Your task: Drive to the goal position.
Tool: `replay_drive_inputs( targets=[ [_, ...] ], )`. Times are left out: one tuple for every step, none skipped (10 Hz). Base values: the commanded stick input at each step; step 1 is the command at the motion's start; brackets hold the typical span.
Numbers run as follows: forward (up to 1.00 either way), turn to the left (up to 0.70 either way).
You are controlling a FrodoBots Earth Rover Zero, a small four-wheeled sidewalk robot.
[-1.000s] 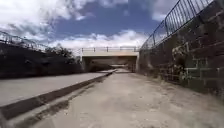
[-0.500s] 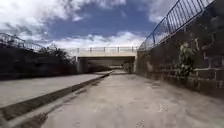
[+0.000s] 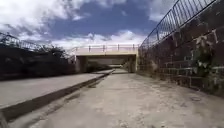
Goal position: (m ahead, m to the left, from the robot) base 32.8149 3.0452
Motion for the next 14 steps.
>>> replay_drive_inputs(
  targets=[
    [1.0, -0.13],
    [1.0, -0.03],
    [1.0, 0.0],
    [1.0, 0.0],
    [1.0, 0.0],
    [1.0, 0.0],
    [1.0, 0.0],
    [1.0, 0.0],
    [1.0, 0.0],
    [1.0, 0.0],
    [1.0, -0.18],
    [1.0, -0.08],
    [1.0, 0.0],
    [1.0, 0.0]
  ],
)
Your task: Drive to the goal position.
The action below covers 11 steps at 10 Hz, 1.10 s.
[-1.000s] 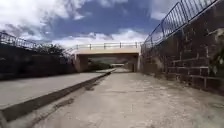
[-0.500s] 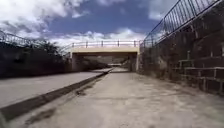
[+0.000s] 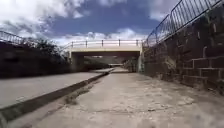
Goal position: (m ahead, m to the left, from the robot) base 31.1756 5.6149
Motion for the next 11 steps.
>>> replay_drive_inputs(
  targets=[
    [1.0, 0.0],
    [1.0, 0.0],
    [1.0, 0.0],
    [1.0, 0.0],
    [1.0, 0.0],
    [1.0, 0.0],
    [1.0, 0.0],
    [1.0, 0.0],
    [1.0, -0.02],
    [1.0, -0.12],
    [1.0, -0.22]
  ],
)
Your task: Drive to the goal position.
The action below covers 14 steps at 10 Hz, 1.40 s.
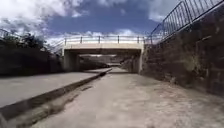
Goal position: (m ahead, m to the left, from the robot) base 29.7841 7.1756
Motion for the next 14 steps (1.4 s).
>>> replay_drive_inputs(
  targets=[
    [1.0, -0.22],
    [1.0, -0.11],
    [1.0, 0.0],
    [1.0, 0.0],
    [1.0, 0.0],
    [1.0, 0.0],
    [1.0, 0.0],
    [1.0, 0.0],
    [1.0, 0.0],
    [1.0, 0.0],
    [1.0, 0.0],
    [1.0, 0.0],
    [1.0, 0.0],
    [1.0, 0.0]
  ],
)
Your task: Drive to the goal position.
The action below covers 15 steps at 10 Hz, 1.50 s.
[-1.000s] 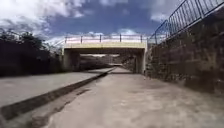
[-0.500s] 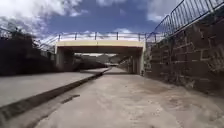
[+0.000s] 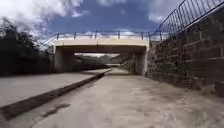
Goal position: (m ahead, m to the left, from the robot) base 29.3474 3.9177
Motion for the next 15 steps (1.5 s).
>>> replay_drive_inputs(
  targets=[
    [1.0, 0.0],
    [1.0, 0.0],
    [1.0, 0.0],
    [1.0, 0.0],
    [1.0, 0.0],
    [1.0, 0.0],
    [1.0, 0.0],
    [1.0, 0.0],
    [1.0, 0.0],
    [1.0, 0.0],
    [1.0, 0.0],
    [1.0, 0.0],
    [1.0, 0.0],
    [1.0, 0.0],
    [1.0, 0.0]
  ],
)
